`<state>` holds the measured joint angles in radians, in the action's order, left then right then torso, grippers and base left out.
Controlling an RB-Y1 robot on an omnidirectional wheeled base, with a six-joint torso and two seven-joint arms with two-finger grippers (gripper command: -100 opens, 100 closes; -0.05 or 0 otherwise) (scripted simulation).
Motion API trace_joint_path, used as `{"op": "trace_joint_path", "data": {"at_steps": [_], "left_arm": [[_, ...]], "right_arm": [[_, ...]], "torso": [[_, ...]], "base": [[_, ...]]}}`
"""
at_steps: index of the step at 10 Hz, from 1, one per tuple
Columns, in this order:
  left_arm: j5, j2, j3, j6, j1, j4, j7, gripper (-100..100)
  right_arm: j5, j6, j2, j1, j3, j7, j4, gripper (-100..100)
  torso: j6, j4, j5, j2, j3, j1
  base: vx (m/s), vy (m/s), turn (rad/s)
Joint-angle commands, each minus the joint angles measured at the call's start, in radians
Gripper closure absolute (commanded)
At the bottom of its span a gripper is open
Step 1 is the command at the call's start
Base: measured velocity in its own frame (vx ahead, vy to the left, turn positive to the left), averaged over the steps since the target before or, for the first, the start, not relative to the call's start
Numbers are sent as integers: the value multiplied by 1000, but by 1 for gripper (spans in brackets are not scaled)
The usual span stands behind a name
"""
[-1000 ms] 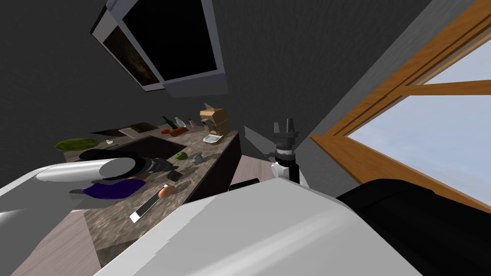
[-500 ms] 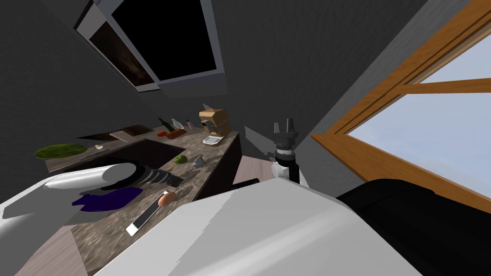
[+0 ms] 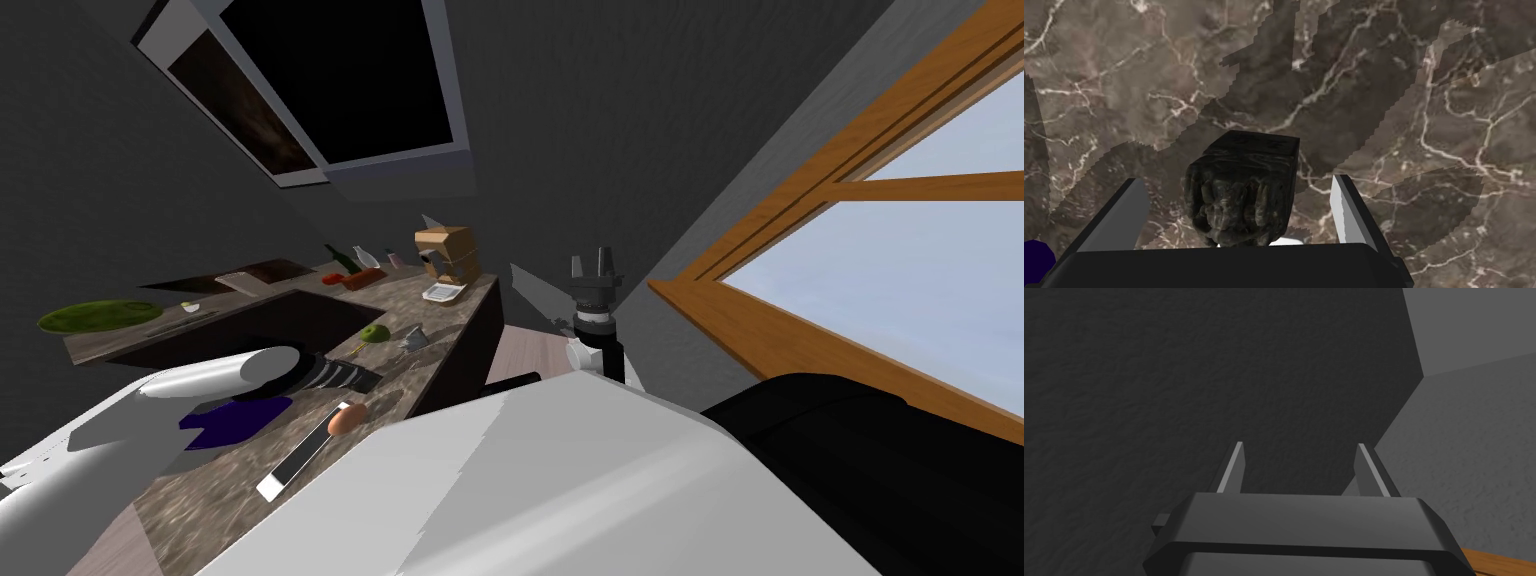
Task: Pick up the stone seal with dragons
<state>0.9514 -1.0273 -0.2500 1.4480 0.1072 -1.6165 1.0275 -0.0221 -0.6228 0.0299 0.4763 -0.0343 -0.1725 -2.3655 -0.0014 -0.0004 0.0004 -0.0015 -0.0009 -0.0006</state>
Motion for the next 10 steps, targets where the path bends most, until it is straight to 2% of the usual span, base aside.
{"op": "trace_joint_path", "data": {"at_steps": [1,2,3,7,8,9,10], "left_arm": [[-17,19,9,-28,-1,31,-23,-100],[-10,11,6,-15,-4,21,-13,-100],[-11,12,7,-18,-4,23,-16,100],[-11,12,7,-18,-4,23,-16,100],[-11,11,7,-18,-4,23,-16,0],[8,-9,-3,8,1,-11,6,100],[19,-21,-8,23,1,-29,19,100]], "right_arm": [[0,0,0,0,0,0,0,0],[0,0,0,0,0,0,0,0],[0,0,0,0,0,0,0,0],[0,0,0,0,0,0,0,0],[0,0,0,0,0,0,0,0],[0,0,0,0,0,0,0,0],[0,0,0,0,0,0,0,0]], "torso": [[0,0,0,0,0,0],[0,0,0,0,0,0],[0,0,0,0,0,0],[0,0,1,0,0,1],[0,0,1,0,0,1],[0,0,1,0,0,1],[0,0,0,2,1,1]], "base": [[19,-7,-22],[8,-3,-3],[0,0,0],[0,0,0],[0,0,0],[-15,4,33],[-23,5,36]]}}
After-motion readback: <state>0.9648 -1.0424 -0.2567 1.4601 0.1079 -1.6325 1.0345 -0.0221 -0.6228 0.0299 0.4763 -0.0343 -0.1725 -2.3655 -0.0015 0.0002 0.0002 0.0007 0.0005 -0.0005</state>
